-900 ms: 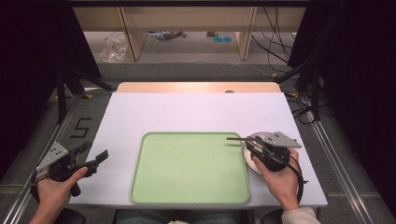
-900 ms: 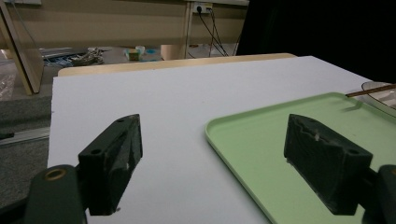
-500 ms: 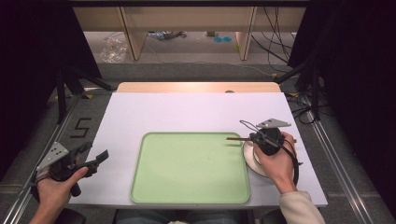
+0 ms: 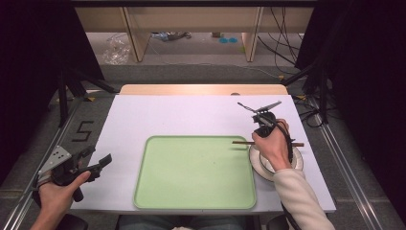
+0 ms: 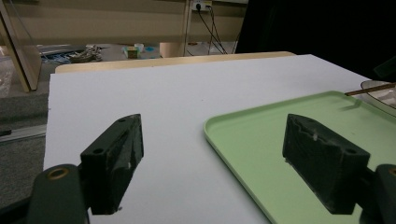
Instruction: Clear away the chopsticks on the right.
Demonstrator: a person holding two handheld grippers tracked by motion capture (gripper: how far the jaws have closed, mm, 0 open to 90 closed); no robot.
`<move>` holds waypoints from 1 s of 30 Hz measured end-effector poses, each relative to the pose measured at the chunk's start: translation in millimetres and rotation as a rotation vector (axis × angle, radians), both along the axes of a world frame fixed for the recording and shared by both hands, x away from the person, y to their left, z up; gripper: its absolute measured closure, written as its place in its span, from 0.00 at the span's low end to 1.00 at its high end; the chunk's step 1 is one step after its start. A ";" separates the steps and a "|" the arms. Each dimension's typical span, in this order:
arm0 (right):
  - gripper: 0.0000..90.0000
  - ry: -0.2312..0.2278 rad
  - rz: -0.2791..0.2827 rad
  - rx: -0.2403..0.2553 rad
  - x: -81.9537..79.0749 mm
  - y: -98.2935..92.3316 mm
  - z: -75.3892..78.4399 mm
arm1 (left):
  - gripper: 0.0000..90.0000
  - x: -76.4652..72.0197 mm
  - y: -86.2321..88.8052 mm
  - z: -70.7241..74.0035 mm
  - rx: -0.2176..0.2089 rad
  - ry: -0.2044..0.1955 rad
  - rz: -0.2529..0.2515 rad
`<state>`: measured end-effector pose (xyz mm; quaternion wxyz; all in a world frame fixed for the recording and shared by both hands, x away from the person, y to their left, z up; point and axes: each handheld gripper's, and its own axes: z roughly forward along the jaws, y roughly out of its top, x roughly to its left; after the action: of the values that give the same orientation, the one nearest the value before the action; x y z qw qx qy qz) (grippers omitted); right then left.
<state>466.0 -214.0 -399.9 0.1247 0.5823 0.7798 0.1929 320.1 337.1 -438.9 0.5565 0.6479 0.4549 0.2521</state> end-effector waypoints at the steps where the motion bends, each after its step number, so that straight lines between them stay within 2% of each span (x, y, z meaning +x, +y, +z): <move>1: 1.00 0.006 0.007 -0.012 3.6 0.0 -3.1 | 0.23 0.0 0.1 -0.1 -0.001 -0.001 0.000; 2: 1.00 0.042 -0.021 -0.016 5.3 2.7 -5.4 | 0.23 0.0 0.2 -0.1 -0.001 0.000 0.000; 4: 1.00 0.062 -0.032 -0.030 8.4 4.3 -10.6 | 0.23 0.2 0.3 -0.3 -0.003 0.000 -0.001; 5: 1.00 0.089 -0.072 -0.012 9.0 7.2 -11.0 | 0.23 0.3 0.3 -0.3 -0.002 0.000 -0.001; 8: 1.00 0.114 -0.080 -0.015 10.7 6.5 -14.5 | 0.23 0.3 0.0 -0.3 -0.001 -0.001 -0.001; 13: 1.00 0.112 -0.094 -0.024 12.3 4.3 -18.1 | 0.23 0.2 -0.3 -0.2 0.000 0.000 0.000; 15: 1.00 0.111 -0.064 -0.041 13.1 0.8 -19.6 | 0.23 0.2 -0.3 -0.2 0.000 0.001 0.000; 17: 1.00 0.113 -0.104 -0.027 14.1 3.3 -19.7 | 0.23 0.2 -0.1 -0.1 0.002 0.001 0.000; 19: 1.00 0.111 -0.077 -0.042 14.3 1.2 -20.4 | 0.23 0.3 -0.1 -0.2 0.001 0.001 -0.001; 21: 1.00 0.110 -0.100 -0.036 15.3 3.3 -21.1 | 0.23 0.2 -0.2 -0.1 0.001 0.001 0.000; 22: 1.00 0.115 -0.082 -0.046 15.6 2.0 -20.7 | 0.23 0.2 -0.2 -0.2 0.001 0.002 0.000; 23: 1.00 0.110 -0.104 -0.030 16.1 3.7 -20.8 | 0.23 0.3 -0.2 -0.2 0.001 0.002 -0.001; 24: 1.00 0.106 -0.099 -0.040 16.6 3.2 -21.2 | 0.23 0.3 -0.3 -0.3 0.000 0.001 -0.001; 25: 1.00 0.104 -0.071 -0.055 16.8 1.0 -21.5 | 0.23 0.3 -0.2 -0.3 0.001 0.002 -0.001; 26: 1.00 0.102 -0.070 -0.055 17.4 1.1 -21.5 | 0.23 0.3 -0.2 -0.3 0.001 0.002 -0.001; 27: 1.00 0.095 -0.096 -0.042 18.0 3.2 -21.9 | 0.23 0.3 -0.3 -0.3 0.000 0.001 -0.001; 30: 1.00 0.097 -0.078 -0.051 18.6 2.7 -21.3 | 0.23 0.3 -0.4 -0.3 0.000 0.001 -0.001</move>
<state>484.6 -211.3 -421.1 0.1092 0.6175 0.7664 0.1394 320.4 336.7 -439.2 0.5564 0.6483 0.4550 0.2514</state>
